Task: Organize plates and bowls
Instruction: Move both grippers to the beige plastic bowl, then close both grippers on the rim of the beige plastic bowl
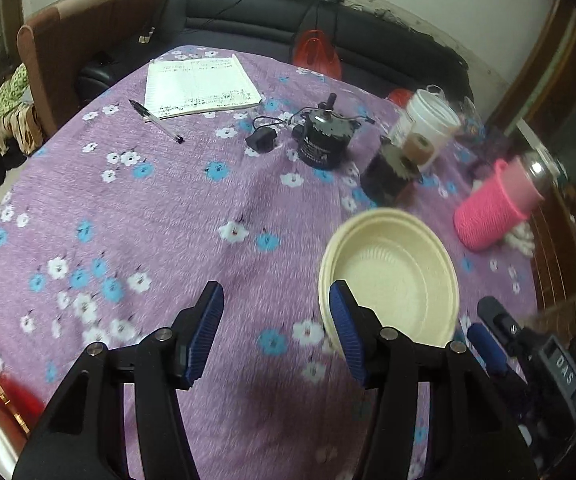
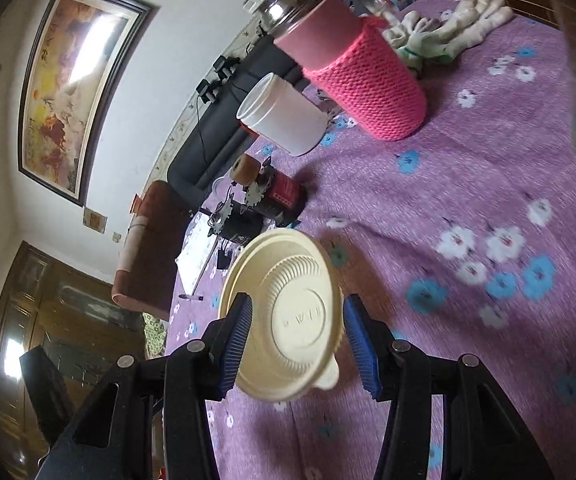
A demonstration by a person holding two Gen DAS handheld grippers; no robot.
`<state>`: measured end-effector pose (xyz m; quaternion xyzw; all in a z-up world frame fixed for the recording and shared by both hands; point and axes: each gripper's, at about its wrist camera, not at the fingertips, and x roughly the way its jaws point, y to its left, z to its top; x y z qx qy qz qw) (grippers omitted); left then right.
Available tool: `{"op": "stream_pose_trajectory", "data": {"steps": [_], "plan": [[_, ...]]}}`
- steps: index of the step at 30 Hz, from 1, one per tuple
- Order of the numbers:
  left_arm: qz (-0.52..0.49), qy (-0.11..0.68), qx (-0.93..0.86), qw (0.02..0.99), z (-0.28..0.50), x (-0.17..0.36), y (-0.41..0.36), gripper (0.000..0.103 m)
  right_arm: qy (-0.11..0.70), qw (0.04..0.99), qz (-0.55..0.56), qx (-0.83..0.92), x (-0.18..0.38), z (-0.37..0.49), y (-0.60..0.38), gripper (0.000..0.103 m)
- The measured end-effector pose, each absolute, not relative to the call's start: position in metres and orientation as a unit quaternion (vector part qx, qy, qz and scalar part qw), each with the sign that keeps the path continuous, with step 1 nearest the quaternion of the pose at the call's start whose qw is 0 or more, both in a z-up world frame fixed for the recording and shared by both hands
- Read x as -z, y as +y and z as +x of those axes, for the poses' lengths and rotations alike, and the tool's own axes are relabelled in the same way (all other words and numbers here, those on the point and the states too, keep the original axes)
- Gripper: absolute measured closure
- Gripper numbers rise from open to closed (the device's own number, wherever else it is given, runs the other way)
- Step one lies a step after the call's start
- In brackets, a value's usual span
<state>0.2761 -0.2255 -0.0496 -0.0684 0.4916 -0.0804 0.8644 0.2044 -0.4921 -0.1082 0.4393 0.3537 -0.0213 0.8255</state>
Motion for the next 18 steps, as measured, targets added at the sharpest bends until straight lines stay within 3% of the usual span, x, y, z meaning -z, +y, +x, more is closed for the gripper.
{"op": "stream_pose_trajectory", "data": {"steps": [18], "plan": [[-0.077,0.506,0.094,0.854,0.298,0.071,-0.236,0.048,0.378,0.830,0.408,0.030,0.125,0.229,-0.488,0.053]]}}
